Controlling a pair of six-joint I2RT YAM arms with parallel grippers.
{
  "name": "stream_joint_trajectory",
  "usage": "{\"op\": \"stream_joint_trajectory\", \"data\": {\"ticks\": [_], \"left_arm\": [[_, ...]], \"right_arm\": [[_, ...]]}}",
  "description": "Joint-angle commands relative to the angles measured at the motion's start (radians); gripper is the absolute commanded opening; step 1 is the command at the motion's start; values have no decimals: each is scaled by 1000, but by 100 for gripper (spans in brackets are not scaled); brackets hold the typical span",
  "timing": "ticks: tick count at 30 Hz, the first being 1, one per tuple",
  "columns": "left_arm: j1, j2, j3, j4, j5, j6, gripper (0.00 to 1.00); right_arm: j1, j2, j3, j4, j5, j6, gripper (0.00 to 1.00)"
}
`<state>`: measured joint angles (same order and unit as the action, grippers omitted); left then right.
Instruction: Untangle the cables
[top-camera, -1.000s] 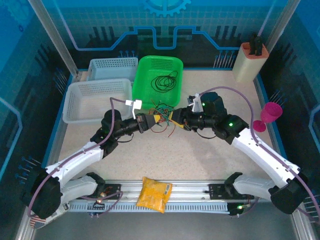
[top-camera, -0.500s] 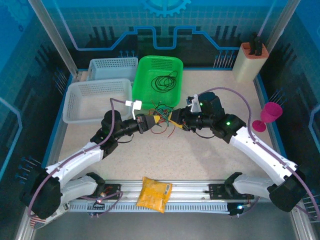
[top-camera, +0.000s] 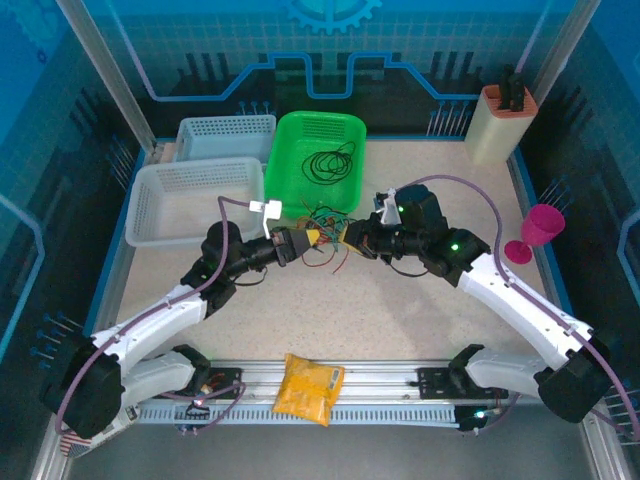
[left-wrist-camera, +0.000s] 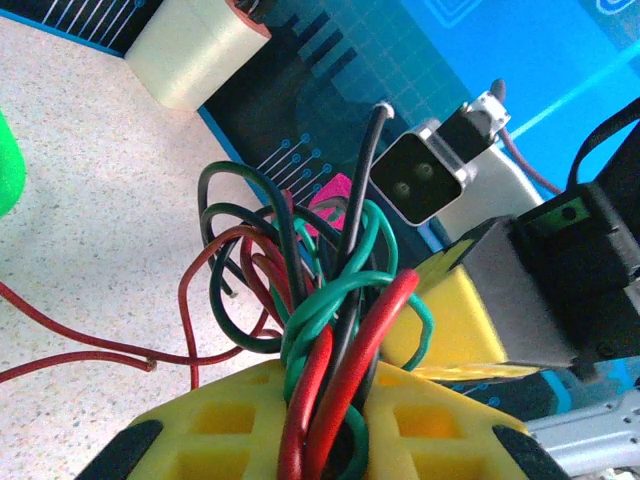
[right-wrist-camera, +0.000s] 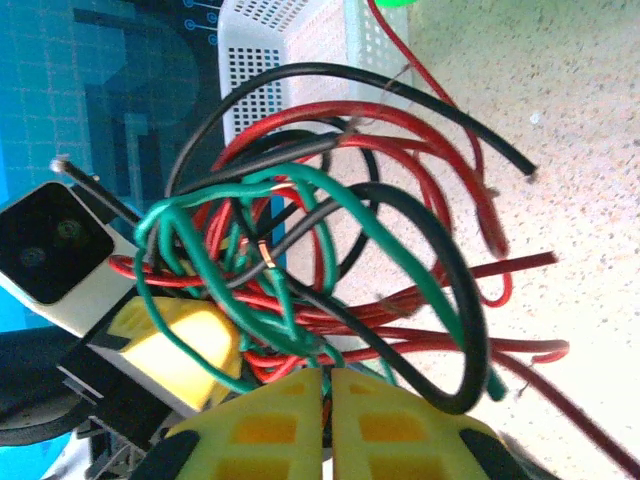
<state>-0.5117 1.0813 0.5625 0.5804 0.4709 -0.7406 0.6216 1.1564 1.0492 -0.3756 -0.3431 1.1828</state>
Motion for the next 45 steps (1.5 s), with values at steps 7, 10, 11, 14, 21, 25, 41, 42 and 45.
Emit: {"op": "stream_joint_trajectory", "data": {"ticks": [7, 10, 11, 14, 21, 25, 41, 42, 45], "left_arm": [[-7, 0, -21, 213, -67, -149, 0], [-8, 15, -13, 251, -64, -192, 0], [-8, 23, -13, 262, -60, -202, 0], [-7, 45, -15, 309, -58, -263, 0], [-8, 96, -26, 444, -77, -401, 0], [-7, 92, -15, 430, -73, -411, 0], [-8, 7, 37, 82, -52, -213, 0], [-7, -5, 45, 24, -55, -172, 0], [-8, -34, 69, -97, -55, -83, 0]], "right_arm": [[12, -29, -46, -87, 76, -31, 0], [12, -40, -59, -88, 93, -40, 0], [12, -42, -64, -91, 98, -45, 0], [15, -61, -102, -67, 136, -75, 0], [53, -127, -230, 78, 261, -235, 0], [62, -132, -256, 122, 301, -308, 0], [17, -247, -140, 13, 237, -509, 37], [-12, -258, -112, -15, 192, -526, 46], [-117, -256, -34, -102, 26, -541, 56]]}}
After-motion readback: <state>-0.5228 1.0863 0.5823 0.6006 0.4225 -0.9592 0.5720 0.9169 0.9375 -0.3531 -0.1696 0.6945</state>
